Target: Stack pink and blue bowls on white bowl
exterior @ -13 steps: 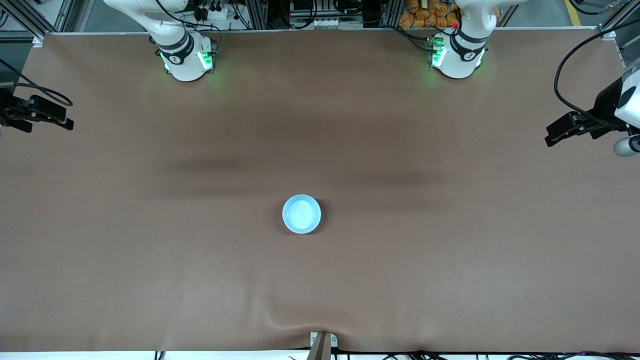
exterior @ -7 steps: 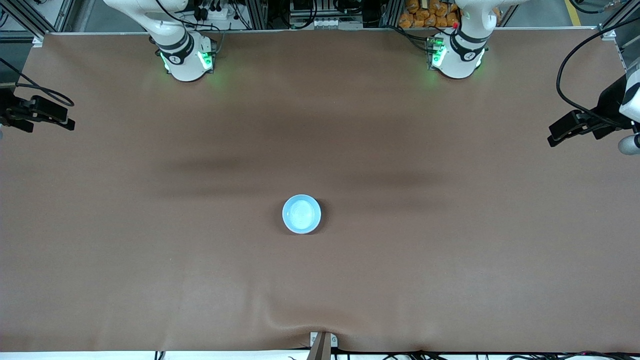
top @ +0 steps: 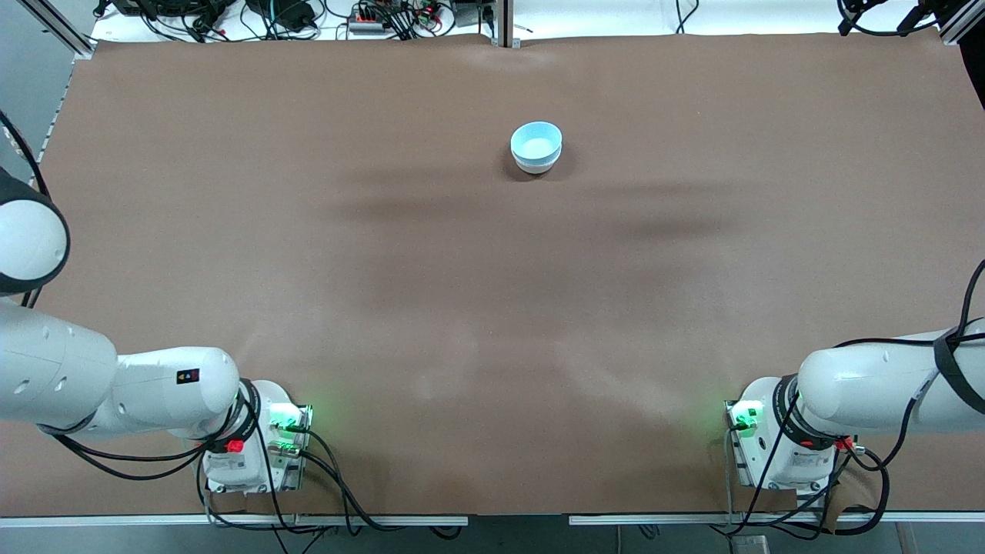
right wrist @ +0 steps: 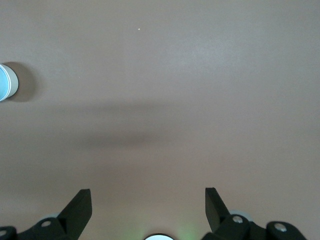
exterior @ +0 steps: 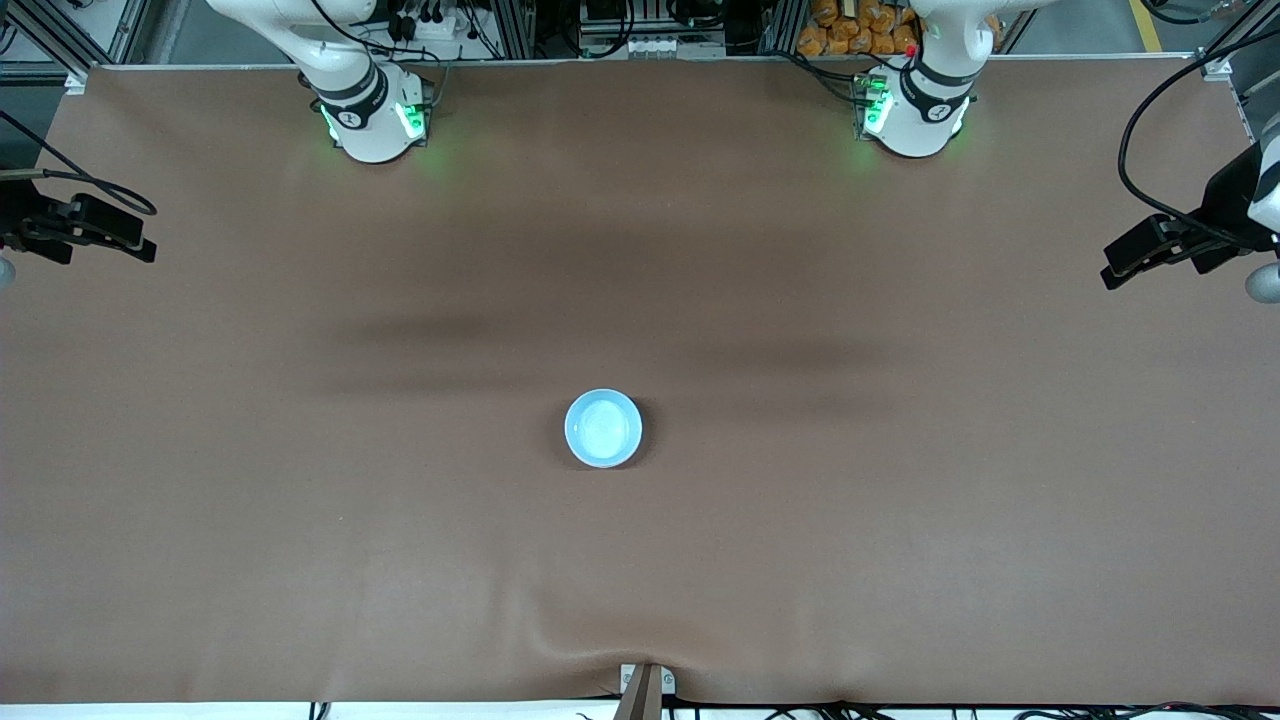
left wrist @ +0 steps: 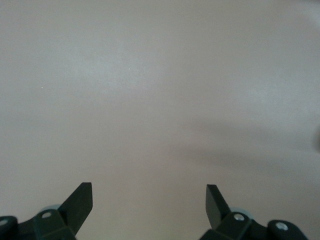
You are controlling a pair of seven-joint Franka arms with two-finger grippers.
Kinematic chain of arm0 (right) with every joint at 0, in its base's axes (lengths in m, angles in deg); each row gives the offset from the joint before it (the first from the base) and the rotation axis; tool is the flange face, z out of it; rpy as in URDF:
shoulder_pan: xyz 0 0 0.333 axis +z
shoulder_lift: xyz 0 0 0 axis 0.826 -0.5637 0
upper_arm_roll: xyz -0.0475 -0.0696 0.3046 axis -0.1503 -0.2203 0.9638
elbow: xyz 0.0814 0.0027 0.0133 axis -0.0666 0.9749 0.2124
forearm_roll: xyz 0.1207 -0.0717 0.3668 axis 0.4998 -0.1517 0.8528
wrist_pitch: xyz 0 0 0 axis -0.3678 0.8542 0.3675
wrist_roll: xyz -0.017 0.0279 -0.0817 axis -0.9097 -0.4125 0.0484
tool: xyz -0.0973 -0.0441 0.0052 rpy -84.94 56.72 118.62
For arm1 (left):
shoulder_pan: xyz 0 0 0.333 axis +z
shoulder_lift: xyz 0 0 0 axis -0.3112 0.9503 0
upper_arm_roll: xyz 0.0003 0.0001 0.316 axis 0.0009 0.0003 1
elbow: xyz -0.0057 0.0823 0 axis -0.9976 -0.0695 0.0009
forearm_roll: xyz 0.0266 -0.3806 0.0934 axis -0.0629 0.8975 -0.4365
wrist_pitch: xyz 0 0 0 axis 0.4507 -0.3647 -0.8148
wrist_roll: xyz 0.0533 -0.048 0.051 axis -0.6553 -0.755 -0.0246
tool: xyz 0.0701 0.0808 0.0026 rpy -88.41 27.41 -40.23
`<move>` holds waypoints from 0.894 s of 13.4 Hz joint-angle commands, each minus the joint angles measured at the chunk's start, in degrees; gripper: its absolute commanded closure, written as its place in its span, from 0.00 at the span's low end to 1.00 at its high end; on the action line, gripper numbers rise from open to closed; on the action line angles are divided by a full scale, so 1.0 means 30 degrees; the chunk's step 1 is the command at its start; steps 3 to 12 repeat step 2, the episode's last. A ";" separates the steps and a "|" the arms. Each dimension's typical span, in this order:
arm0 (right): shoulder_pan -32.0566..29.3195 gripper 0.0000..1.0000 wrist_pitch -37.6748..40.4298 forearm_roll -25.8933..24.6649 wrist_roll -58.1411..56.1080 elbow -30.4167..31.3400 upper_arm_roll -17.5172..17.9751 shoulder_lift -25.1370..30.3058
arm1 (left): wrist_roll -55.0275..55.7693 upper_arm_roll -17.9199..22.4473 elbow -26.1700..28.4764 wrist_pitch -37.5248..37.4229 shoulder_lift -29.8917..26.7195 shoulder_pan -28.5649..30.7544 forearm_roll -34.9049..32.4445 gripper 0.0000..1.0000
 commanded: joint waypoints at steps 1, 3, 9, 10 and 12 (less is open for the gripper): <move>-0.0302 0.00 0.0111 -0.0318 0.0357 -0.0112 0.0357 0.0079 | -0.0315 -0.0177 -0.0192 -0.0138 -0.0326 0.0352 0.0225 0.00; -0.0302 0.00 0.0111 -0.0318 0.0358 -0.0112 0.0357 0.0079 | -0.0198 -0.0177 -0.0284 -0.0284 -0.0324 0.0265 0.0284 0.00; -0.0302 0.00 0.0111 -0.0318 0.0358 -0.0112 0.0357 0.0079 | -0.0198 -0.0177 -0.0284 -0.0284 -0.0324 0.0265 0.0284 0.00; -0.0302 0.00 0.0111 -0.0318 0.0358 -0.0112 0.0357 0.0079 | -0.0198 -0.0177 -0.0284 -0.0284 -0.0324 0.0265 0.0284 0.00; -0.0302 0.00 0.0111 -0.0318 0.0358 -0.0112 0.0357 0.0079 | -0.0198 -0.0177 -0.0284 -0.0284 -0.0324 0.0265 0.0284 0.00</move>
